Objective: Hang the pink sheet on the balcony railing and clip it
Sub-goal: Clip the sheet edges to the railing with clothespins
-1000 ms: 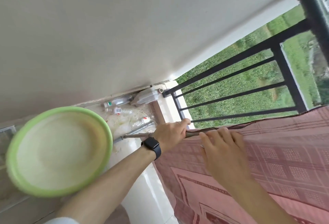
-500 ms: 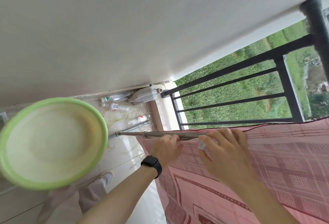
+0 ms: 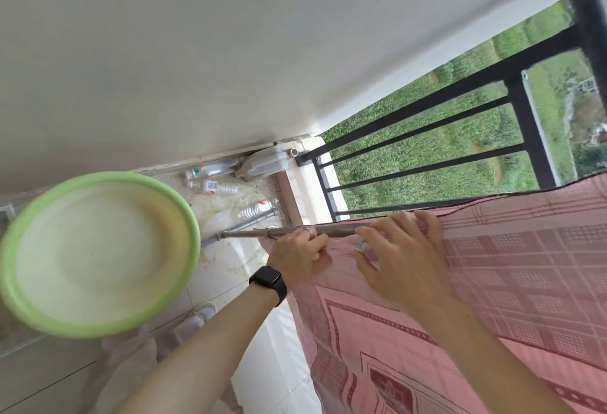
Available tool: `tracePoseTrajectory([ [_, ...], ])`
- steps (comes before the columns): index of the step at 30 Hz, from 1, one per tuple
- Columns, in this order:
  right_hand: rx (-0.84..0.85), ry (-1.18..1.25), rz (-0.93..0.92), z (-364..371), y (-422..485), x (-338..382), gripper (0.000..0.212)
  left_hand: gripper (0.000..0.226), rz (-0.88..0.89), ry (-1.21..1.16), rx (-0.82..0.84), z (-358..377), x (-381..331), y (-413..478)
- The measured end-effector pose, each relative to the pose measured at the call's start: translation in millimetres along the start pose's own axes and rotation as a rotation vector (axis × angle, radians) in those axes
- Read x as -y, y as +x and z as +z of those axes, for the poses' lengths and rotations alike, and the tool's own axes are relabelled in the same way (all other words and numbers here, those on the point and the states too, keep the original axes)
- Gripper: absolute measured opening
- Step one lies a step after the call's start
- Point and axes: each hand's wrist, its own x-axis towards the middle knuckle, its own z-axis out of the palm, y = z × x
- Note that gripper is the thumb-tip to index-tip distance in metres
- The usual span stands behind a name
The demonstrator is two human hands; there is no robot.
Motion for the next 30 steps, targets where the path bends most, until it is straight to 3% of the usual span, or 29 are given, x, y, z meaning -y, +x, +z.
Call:
tracePoseTrajectory([
  [2, 0.003, 0.009, 0.009, -1.2, 1.4, 4.0, 0.024, 0.015, -0.047, -0.118, 0.054, -11.1, 8.5, -0.2],
  [5, 0.004, 0.033, 0.021, -4.1, 5.9, 7.5, 0.024, 0.028, -0.284, -0.332, 0.195, -23.1, 13.3, 9.0],
  [7, 0.013, 0.035, 0.035, -4.6, 9.0, 8.1, 0.025, 0.026, -0.35, -0.402, 0.269, -26.2, 14.7, 15.6],
  [9, 0.03, 0.028, 0.051, -4.0, 13.3, 8.1, 0.025, 0.018, -0.343, -0.401, 0.352, -29.8, 17.7, 23.5],
  [13, 0.047, 0.028, 0.077, 1.9, 24.2, 14.3, 0.024, 0.026, -0.198, -0.191, 0.415, -32.4, 40.3, 40.1],
  [18, 0.153, 0.048, 0.104, 10.0, 45.8, 28.1, 0.029, 0.048, -0.176, -0.056, 0.498, -5.7, 47.6, 56.2],
  [21, 0.218, 0.032, 0.114, 15.7, 59.7, 32.7, 0.031, 0.021, -0.193, -0.173, 0.599, 3.0, 50.3, 69.2],
  [25, 0.31, 0.056, 0.164, 10.1, 68.0, 17.2, 0.044, 0.02, -0.16, -0.225, 0.623, -4.3, 48.7, 77.4],
  [30, 0.497, 0.247, 0.201, 29.5, 97.3, 21.8, 0.041, 0.017, -0.148, -0.207, 0.549, -8.1, 46.3, 66.3],
])
